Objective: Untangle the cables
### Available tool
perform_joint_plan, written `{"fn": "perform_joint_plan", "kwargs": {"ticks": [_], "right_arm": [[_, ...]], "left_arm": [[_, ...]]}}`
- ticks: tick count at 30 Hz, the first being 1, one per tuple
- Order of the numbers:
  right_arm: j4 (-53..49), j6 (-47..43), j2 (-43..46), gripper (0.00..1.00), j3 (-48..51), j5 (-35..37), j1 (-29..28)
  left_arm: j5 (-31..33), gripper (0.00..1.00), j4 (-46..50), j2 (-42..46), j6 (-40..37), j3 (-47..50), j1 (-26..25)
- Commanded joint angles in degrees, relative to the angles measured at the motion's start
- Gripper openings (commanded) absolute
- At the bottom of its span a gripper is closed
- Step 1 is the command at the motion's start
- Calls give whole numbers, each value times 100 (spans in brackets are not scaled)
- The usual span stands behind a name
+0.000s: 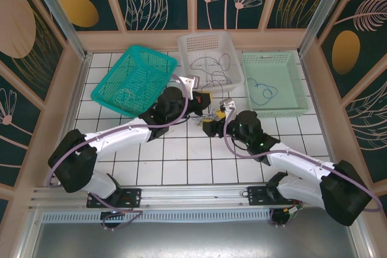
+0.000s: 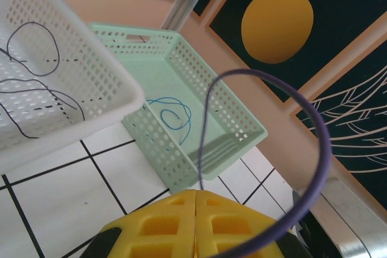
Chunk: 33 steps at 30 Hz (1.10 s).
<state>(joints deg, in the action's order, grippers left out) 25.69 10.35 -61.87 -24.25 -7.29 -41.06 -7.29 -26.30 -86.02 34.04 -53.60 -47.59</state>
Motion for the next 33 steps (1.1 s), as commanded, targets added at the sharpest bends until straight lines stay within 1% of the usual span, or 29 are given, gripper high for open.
{"fn": "perform_joint_plan", "kwargs": {"ticks": [1,4,9,12,15,19,23,28,33], "right_arm": [[772,-115,-240,81,-111,486,-52],[914,-197,-508,81,-249,613,-60],[874,-349,-1161,80,-612,481,-60],[733,-403,-1509,72,-771,376,-58],[616,-411,-1680,63,-733,244,-60],[555,-342,-1669,55,-409,76,-69],[312,-324,-1584,49,-200,34,-69],[158,-270,-1440,49,25,140,-56],[301,-77,-1188,51,297,213,-31]], "left_arm": [[-272,0,-120,-3,159,-89,-15],[-399,0,-173,-29,199,-91,-15],[-519,0,-308,12,244,-112,-21],[-487,0,-296,129,175,-154,-20],[-138,0,-14,323,-61,-339,-13],[196,0,297,571,-461,-715,-14],[221,0,447,658,-736,-1150,-9],[249,0,530,727,-939,-1561,-5],[349,0,602,867,-1078,-1782,-12]]}}
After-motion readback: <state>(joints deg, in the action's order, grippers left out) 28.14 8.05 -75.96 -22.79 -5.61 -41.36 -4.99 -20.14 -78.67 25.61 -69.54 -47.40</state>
